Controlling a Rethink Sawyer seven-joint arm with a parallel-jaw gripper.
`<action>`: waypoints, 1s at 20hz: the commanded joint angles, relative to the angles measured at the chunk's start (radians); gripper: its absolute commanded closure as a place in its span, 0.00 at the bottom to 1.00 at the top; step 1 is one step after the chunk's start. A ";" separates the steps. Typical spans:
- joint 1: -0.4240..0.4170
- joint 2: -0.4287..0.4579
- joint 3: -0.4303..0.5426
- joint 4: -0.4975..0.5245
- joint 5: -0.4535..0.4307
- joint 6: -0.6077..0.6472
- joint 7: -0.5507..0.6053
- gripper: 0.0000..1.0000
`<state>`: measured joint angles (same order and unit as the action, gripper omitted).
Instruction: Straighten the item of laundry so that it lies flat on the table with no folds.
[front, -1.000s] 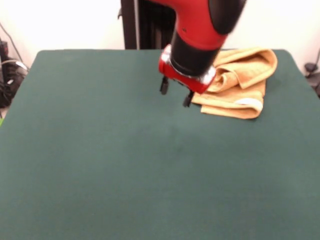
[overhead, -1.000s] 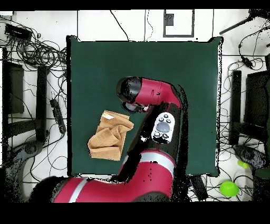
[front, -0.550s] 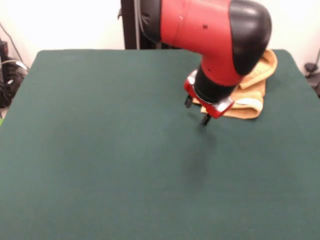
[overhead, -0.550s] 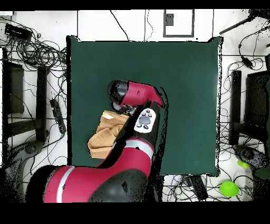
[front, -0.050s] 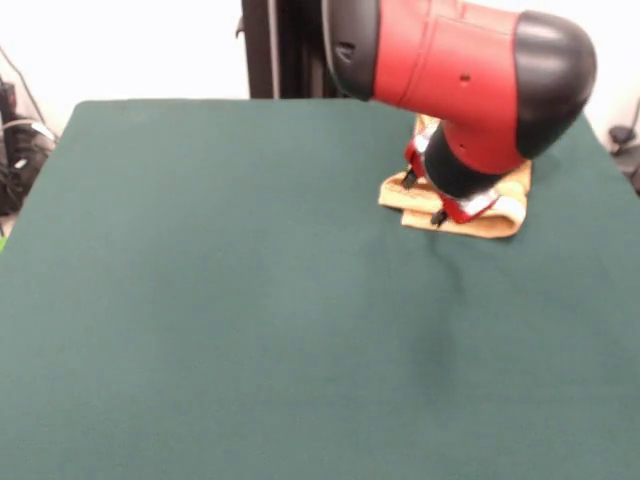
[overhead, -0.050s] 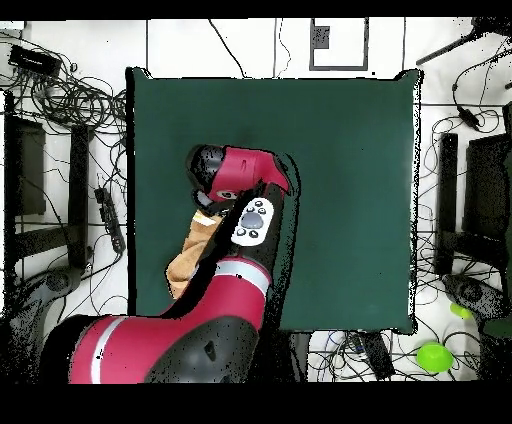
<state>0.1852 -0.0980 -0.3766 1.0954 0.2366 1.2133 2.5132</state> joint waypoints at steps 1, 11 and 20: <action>0.055 -0.026 0.031 -0.039 0.029 0.170 0.266 0.00; 0.086 -0.053 -0.018 -0.024 -0.003 0.184 0.263 0.00; 0.074 0.002 -0.034 0.018 -0.044 0.002 0.190 0.00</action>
<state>0.2424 -0.1425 -0.4430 1.0832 0.2314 1.3367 2.5132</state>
